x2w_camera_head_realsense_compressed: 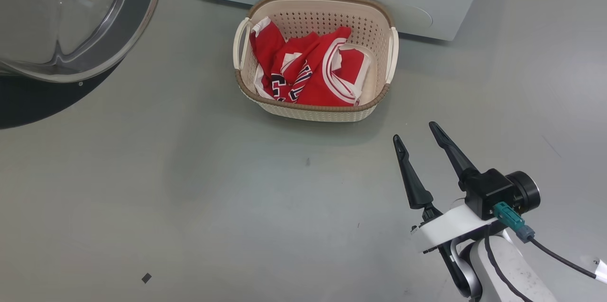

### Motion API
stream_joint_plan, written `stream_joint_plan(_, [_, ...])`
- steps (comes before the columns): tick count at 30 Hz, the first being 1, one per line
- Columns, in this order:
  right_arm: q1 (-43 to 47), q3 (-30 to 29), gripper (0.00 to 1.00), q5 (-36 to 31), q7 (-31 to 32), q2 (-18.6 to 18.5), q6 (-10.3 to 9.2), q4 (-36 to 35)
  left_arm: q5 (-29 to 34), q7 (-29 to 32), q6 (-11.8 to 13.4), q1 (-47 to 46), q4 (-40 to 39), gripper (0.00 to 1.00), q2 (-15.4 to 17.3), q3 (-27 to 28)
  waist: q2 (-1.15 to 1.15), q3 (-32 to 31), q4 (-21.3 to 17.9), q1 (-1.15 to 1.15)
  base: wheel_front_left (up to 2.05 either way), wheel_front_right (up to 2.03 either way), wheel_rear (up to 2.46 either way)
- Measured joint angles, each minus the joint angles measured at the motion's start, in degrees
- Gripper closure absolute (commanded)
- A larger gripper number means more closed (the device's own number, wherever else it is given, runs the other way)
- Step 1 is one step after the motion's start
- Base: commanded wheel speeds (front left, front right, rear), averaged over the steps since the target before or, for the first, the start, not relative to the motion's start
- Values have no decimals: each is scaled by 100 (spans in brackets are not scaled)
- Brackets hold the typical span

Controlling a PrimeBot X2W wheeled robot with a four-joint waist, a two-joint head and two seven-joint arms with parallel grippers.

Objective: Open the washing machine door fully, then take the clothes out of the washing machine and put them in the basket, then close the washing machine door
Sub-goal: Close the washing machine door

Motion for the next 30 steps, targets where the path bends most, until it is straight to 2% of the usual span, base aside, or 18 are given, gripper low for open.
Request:
stream_joint_plan(11, [-77, 30, 0, 0, 0, 0, 1, -30, 69, -9, 26, -406, 635, 100, 280, 11, 0, 119, -210, 0, 0, 0, 0])
stream_joint_plan(20, [-105, 37, 0, 0, 0, 1, -1, -29, 279, 53, 44, -572, 1083, 100, 288, -169, 0, 222, -340, 0, 0, 0, 0])
stream_joint_plan(30, [-106, 2, 0, 0, 0, 0, -9, -29, 286, 258, 44, -889, 1225, 100, 350, -366, 0, 276, -361, 0, 0, 0, 0])
